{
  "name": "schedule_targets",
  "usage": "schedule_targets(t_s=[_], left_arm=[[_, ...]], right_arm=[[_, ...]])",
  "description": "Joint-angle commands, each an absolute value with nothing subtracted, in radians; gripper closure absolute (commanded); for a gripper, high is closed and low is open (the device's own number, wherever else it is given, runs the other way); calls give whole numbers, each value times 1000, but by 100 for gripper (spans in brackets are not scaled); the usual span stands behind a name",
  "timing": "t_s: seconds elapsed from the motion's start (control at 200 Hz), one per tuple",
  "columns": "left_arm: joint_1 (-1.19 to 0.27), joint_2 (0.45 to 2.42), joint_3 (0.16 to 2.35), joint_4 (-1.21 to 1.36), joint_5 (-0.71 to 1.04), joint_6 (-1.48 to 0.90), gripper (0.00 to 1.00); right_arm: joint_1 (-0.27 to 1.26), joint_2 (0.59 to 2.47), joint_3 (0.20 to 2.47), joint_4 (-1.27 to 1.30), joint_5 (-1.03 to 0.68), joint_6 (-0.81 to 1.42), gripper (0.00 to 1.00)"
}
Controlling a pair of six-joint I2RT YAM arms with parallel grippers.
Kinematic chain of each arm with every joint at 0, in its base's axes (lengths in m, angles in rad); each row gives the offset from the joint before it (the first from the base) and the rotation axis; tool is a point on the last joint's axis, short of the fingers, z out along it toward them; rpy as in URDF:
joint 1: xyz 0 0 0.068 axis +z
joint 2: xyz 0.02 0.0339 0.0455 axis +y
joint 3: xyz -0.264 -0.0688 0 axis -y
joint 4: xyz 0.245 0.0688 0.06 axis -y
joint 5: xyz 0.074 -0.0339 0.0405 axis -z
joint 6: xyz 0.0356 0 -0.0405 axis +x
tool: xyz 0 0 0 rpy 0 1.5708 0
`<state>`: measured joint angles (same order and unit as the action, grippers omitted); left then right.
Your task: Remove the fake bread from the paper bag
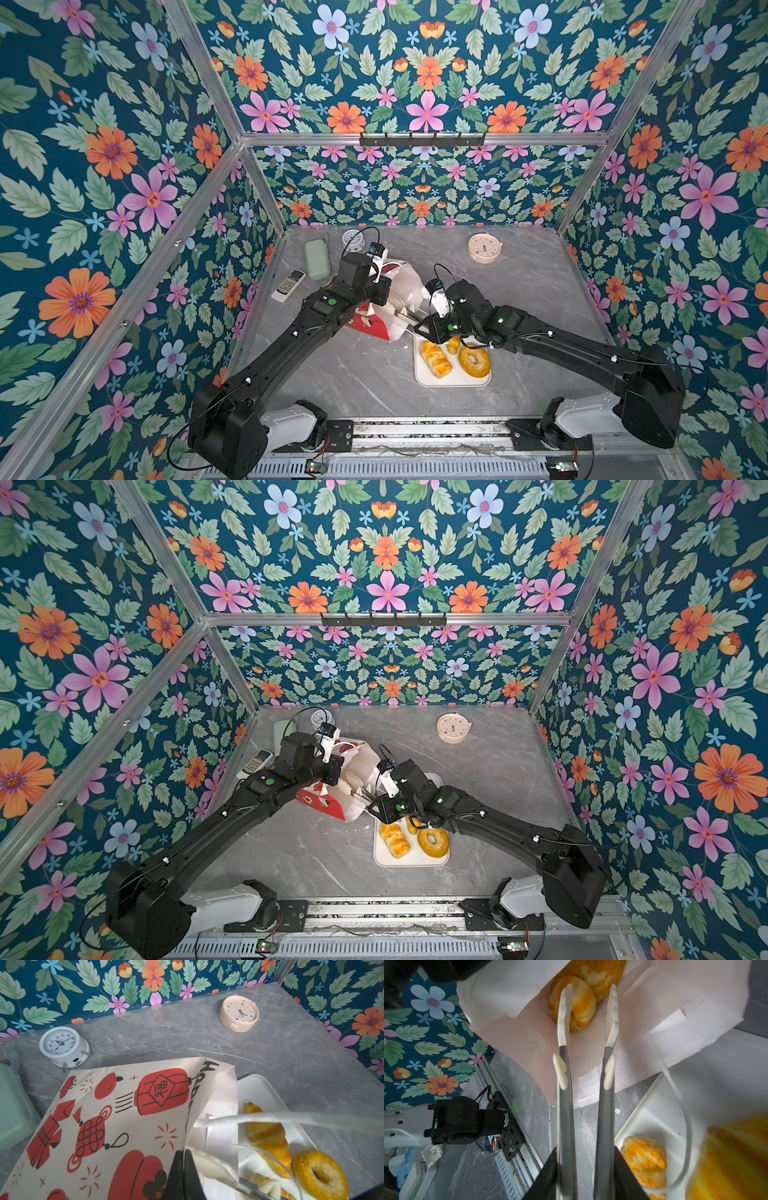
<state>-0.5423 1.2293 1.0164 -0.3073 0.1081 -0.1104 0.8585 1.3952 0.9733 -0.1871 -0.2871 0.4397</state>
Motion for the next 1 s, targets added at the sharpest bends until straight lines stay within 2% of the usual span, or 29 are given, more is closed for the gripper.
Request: schedule_targets(t_s=[0.0,0.295,0.635,0.995], left_arm=[[-543,1219,1019,-325,149,-92,100],[-543,1217,1028,-319,167,-91,100],[-550,1231,1020,-292,199,-86,100],[-561,1208,1007,-275,211,-92,100]], right_arm=[[860,1423,970,-61,-330,451,63],[859,1507,1000,-37,-418,453,60],[854,1580,1048,-63,-280,476,59],[843,1715,1128,-26,-323,520,59]])
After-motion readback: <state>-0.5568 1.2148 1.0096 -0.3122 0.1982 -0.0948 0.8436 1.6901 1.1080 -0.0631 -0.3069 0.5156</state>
